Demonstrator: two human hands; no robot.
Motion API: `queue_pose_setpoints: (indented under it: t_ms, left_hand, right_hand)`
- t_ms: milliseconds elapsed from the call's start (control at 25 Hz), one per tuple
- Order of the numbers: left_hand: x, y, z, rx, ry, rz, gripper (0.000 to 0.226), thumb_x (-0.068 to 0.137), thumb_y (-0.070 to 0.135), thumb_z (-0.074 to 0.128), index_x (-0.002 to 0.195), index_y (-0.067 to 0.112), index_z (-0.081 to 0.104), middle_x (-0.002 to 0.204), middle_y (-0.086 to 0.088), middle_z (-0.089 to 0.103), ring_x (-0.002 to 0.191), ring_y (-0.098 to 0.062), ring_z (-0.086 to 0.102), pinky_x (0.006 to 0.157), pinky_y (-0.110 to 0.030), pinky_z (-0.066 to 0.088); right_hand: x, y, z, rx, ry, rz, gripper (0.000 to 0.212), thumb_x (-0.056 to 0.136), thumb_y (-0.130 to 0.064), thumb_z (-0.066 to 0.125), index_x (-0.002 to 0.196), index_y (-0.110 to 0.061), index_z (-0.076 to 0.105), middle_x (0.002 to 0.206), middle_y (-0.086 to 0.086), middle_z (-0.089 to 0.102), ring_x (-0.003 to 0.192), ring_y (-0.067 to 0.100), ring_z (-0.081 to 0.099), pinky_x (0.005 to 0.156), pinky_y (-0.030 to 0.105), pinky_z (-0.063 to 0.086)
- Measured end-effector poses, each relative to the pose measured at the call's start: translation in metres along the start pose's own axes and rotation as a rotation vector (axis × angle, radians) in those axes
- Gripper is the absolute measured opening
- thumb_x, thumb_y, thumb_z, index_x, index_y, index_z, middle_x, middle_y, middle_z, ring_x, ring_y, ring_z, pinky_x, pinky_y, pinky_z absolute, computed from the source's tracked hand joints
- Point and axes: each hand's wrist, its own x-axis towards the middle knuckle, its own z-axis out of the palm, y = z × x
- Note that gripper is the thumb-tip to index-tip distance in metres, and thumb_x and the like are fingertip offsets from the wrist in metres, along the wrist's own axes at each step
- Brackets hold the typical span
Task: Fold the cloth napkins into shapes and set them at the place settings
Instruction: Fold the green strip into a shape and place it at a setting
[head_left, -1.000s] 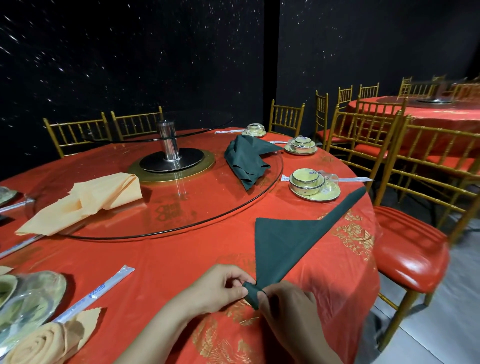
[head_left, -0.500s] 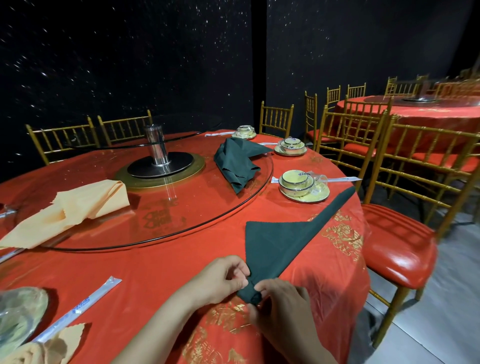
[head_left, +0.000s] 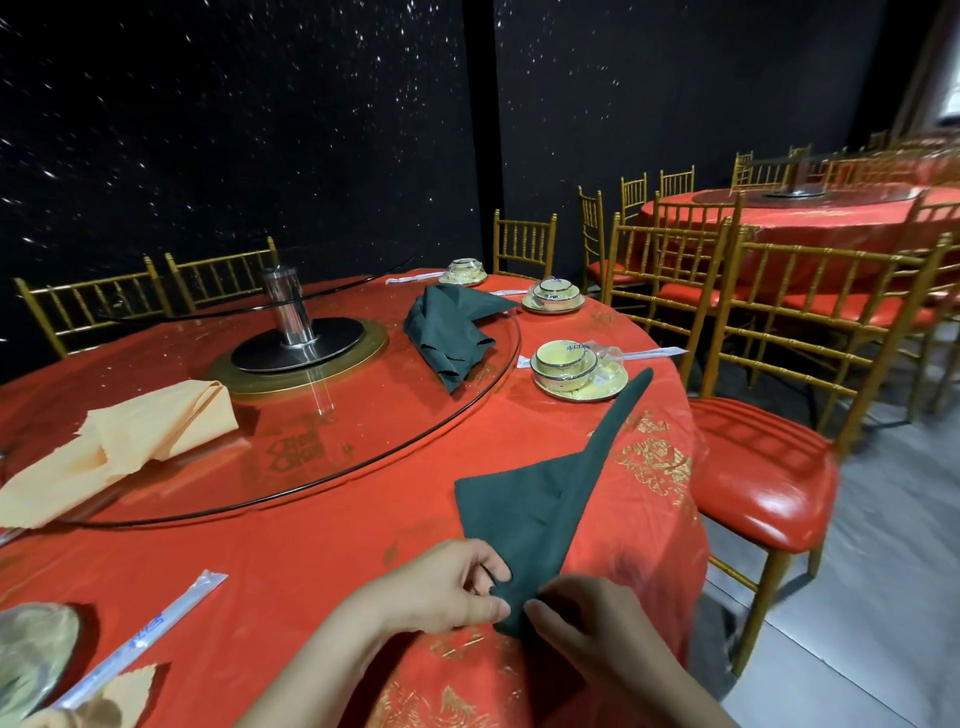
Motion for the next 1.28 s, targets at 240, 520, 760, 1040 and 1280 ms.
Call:
queue_pose_setpoints:
  t_ms: [240, 520, 760, 1040, 1280]
  left_hand:
    - [0.016, 0.012, -0.001, 0.062, 0.015, -0.036, 0.019, 0.087, 0.021, 0.065, 0.093, 0.019, 0.047, 0.067, 0.008, 0.057, 0.049, -0.001, 0.050, 0.050, -0.017, 0.039]
    - [0.013, -0.003, 0.009, -0.127, 0.126, 0.084, 0.037, 0.063, 0.034, 0.076, 0.096, 0.030, 0.060, 0.084, 0.006, 0.056, 0.070, -0.009, 0.051, 0.064, -0.022, 0.044]
    - [0.027, 0.005, 0.026, -0.092, 0.223, 0.189, 0.027, 0.073, 0.033, 0.063, 0.099, 0.029, 0.056, 0.078, 0.008, 0.051, 0.066, 0.001, 0.044, 0.067, -0.015, 0.039]
    - [0.057, 0.019, 0.026, 0.051, 0.269, 0.097, 0.004, 0.086, 0.027, 0.065, 0.083, 0.025, 0.063, 0.073, 0.011, 0.058, 0.066, -0.002, 0.051, 0.068, -0.025, 0.043]
    - [0.046, 0.020, 0.025, 0.171, 0.242, 0.129, 0.039, 0.075, 0.023, 0.073, 0.109, 0.030, 0.056, 0.108, 0.012, 0.059, 0.100, -0.005, 0.053, 0.091, -0.020, 0.041]
  right_hand:
    - [-0.011, -0.002, 0.008, -0.085, 0.163, -0.073, 0.051, 0.056, -0.059, 0.049, 0.105, -0.046, 0.039, 0.077, -0.022, 0.057, 0.079, -0.006, 0.055, 0.077, 0.025, 0.037]
    - [-0.001, 0.012, 0.004, 0.108, 0.155, 0.001, 0.043, 0.063, -0.063, 0.055, 0.103, -0.048, 0.048, 0.076, -0.024, 0.057, 0.070, -0.003, 0.052, 0.077, 0.033, 0.045]
    - [0.008, 0.022, -0.010, 0.012, 0.162, 0.075, 0.052, 0.066, -0.067, 0.032, 0.075, -0.023, 0.059, 0.065, -0.014, 0.053, 0.070, -0.006, 0.049, 0.075, 0.033, 0.043]
    - [0.000, 0.038, -0.013, -0.089, 0.193, 0.024, 0.049, 0.059, -0.062, 0.056, 0.103, -0.046, 0.043, 0.084, -0.026, 0.052, 0.077, -0.006, 0.047, 0.072, 0.032, 0.043]
    - [0.018, 0.042, -0.024, 0.064, 0.074, 0.120, 0.037, 0.049, -0.067, 0.047, 0.081, -0.050, 0.046, 0.091, -0.039, 0.051, 0.083, -0.006, 0.049, 0.080, 0.022, 0.041]
